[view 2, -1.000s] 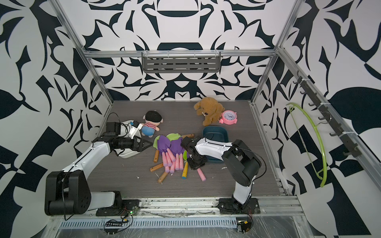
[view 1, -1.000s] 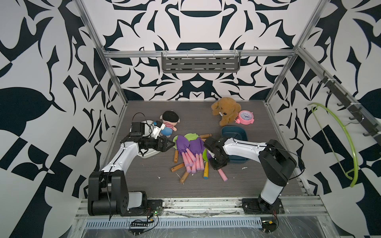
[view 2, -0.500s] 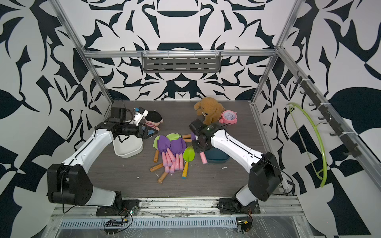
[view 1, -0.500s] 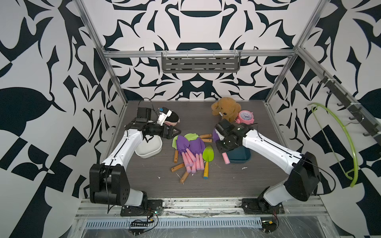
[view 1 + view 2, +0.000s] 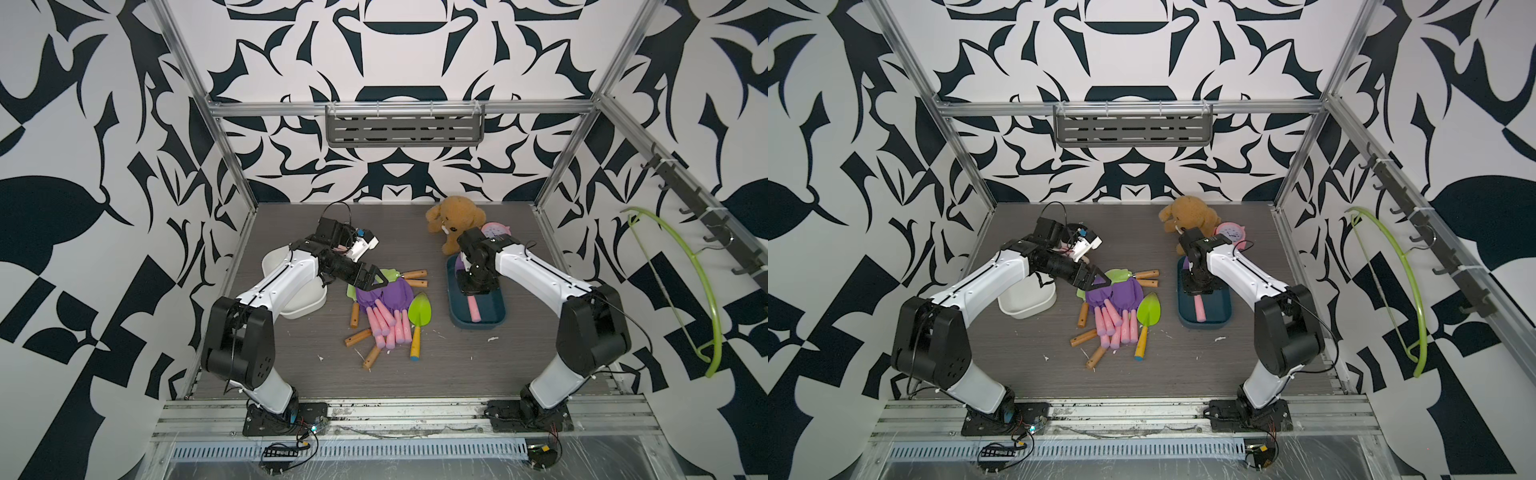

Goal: Sort the small shovels by color and place them into the storage box
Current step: Place the shovel in the storage box.

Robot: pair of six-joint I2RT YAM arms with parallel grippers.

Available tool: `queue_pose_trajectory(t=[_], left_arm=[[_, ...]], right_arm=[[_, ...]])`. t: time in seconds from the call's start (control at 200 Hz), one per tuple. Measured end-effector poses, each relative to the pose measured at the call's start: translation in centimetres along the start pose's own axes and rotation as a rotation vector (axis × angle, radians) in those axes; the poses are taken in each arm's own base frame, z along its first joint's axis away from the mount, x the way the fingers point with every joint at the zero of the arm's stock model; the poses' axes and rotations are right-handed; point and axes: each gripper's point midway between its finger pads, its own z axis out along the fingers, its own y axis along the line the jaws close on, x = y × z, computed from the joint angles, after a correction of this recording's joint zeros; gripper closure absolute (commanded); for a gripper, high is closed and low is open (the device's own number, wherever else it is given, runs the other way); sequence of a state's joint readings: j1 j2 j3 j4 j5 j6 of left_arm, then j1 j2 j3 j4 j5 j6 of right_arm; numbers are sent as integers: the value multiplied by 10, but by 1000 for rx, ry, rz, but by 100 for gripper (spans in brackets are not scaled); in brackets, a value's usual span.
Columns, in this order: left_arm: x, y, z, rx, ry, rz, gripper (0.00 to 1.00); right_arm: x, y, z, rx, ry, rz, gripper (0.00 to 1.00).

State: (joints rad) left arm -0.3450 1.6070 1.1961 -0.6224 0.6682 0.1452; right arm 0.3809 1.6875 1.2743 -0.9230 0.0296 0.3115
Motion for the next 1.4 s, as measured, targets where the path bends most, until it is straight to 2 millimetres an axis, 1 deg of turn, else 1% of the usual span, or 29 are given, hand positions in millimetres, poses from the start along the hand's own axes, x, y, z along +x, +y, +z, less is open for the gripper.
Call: queue_pose_trajectory(t=[0.165,0.305,0.595,0.765,0.885,1.23,1.32,1.4], left_arm=[[18,9,7,-18,29,-35,1],[25,12,8,-28,30,-47,1],[25,13,5,-39,6,-44,1],[27,15,4,-42,5,-53,1],[26,17,2,-46,-5,-57,1],[26,21,-3,-57,-26,-67,1],[27,22,-4,-59,-28,-70,1],[26,23,-6,-62,-36,-69,1]], right_arm=[[-5,8,21,-30,22,1,84],[-8,13,36,-46,33,7,84],[-6,14,58,-36,67,30,81],[-4,13,67,-30,87,38,76],[-3,13,70,-28,92,43,71],[-4,14,70,-31,89,50,65],[-5,15,68,-35,83,49,65],[-7,15,60,-39,66,49,64]])
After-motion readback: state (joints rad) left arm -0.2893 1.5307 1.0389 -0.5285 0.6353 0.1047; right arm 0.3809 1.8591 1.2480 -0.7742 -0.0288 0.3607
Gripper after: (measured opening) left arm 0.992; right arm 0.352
